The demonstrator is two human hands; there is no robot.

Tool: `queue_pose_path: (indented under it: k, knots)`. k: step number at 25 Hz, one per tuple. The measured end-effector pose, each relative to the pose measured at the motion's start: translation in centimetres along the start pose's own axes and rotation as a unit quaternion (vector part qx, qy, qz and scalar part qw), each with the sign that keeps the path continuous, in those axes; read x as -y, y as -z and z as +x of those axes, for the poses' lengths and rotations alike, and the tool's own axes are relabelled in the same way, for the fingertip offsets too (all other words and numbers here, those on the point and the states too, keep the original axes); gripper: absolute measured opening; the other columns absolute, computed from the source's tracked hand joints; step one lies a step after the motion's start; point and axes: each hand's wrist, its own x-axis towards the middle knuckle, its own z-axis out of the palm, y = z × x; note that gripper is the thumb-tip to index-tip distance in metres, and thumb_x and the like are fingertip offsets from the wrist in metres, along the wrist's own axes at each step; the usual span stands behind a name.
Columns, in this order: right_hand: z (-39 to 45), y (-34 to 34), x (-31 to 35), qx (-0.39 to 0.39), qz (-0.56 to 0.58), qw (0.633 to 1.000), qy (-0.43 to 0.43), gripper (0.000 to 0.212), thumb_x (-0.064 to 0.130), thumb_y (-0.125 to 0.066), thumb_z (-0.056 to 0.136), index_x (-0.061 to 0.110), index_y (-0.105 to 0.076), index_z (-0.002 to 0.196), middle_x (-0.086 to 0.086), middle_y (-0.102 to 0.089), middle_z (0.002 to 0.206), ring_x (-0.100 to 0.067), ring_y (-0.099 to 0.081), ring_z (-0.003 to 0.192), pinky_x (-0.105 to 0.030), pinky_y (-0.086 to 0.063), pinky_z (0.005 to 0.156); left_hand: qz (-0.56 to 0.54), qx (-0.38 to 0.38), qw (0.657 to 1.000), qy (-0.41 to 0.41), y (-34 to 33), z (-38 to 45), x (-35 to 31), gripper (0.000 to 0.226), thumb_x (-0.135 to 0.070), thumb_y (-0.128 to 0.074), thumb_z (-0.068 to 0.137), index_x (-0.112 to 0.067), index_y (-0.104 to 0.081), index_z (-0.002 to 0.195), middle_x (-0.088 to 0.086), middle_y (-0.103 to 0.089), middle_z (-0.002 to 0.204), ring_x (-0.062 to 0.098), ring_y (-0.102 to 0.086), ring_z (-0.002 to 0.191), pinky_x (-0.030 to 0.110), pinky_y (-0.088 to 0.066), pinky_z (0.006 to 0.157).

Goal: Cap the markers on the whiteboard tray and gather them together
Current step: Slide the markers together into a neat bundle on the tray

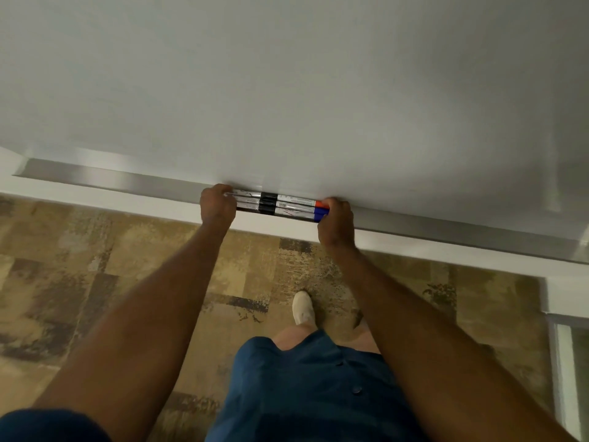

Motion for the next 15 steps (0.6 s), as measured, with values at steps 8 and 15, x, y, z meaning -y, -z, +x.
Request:
queue_pose_path:
  k: [8, 15]
  knots:
    - [0.0, -1.2, 1.2, 0.006, -0.046, 0.999, -0.015, 0.041, -0.006, -0.058, 0.085, 0.010, -0.060, 0.123, -0.016, -0.052, 0.128, -0.035, -0.053, 0.117, -0.040, -0.048, 0.095, 0.006, -0.022, 1.000, 0.006, -0.5, 0.7, 0.5, 0.035, -0.003, -0.050, 0.090, -0.005, -0.069, 0.120, 0.024, -0.062, 0.121, 0.038, -0.063, 0.108, 0.036, -0.050, 0.092]
    - [0.0, 0.5, 0.0, 0.054, -0.089, 0.993, 0.048, 0.033, 0.006, -0.049, 0.098, 0.011, -0.054, 0.130, -0.015, -0.052, 0.132, -0.032, -0.055, 0.116, -0.039, -0.048, 0.097, 0.084, -0.035, 0.994, -0.060, -1.6, -1.0, 0.9, 0.032, -0.008, -0.049, 0.094, -0.001, -0.056, 0.124, 0.024, -0.049, 0.129, 0.040, -0.048, 0.119, 0.046, -0.042, 0.100]
